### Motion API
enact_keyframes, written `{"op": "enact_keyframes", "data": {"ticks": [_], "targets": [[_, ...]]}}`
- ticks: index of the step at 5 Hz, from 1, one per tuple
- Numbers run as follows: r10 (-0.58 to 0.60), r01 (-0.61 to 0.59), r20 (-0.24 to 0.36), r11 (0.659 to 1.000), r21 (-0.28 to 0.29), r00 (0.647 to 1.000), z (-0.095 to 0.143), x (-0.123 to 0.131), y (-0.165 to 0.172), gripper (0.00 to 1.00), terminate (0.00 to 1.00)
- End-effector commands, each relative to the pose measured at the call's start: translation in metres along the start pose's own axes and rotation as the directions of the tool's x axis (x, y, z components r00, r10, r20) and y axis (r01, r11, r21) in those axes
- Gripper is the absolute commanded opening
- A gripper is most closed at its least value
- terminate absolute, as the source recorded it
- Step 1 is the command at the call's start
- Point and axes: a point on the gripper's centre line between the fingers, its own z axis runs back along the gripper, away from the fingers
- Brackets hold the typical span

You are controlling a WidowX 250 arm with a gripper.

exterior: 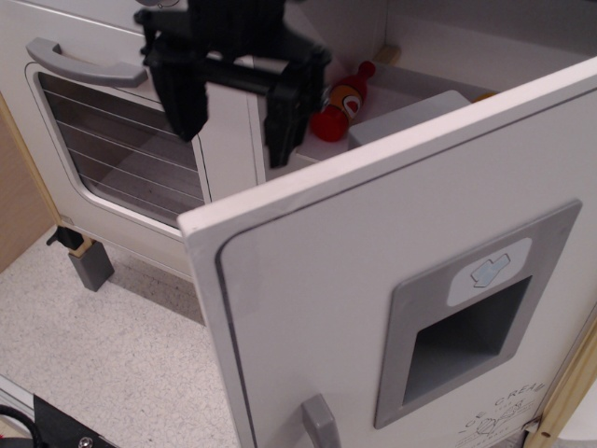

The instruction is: Close fridge

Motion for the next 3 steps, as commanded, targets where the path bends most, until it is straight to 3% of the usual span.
{"op": "enact_keyframes", "data": {"ticks": [1,3], "targets": [[-0.091,0.097,0.082,0.993,-0.069,0.992,0.050,-0.006,-0.018,1.00,0.00],[-0.174,0.180,0.060,0.977,-0.118,0.983,0.073,-0.031,-0.035,1.00,0.00]]}}
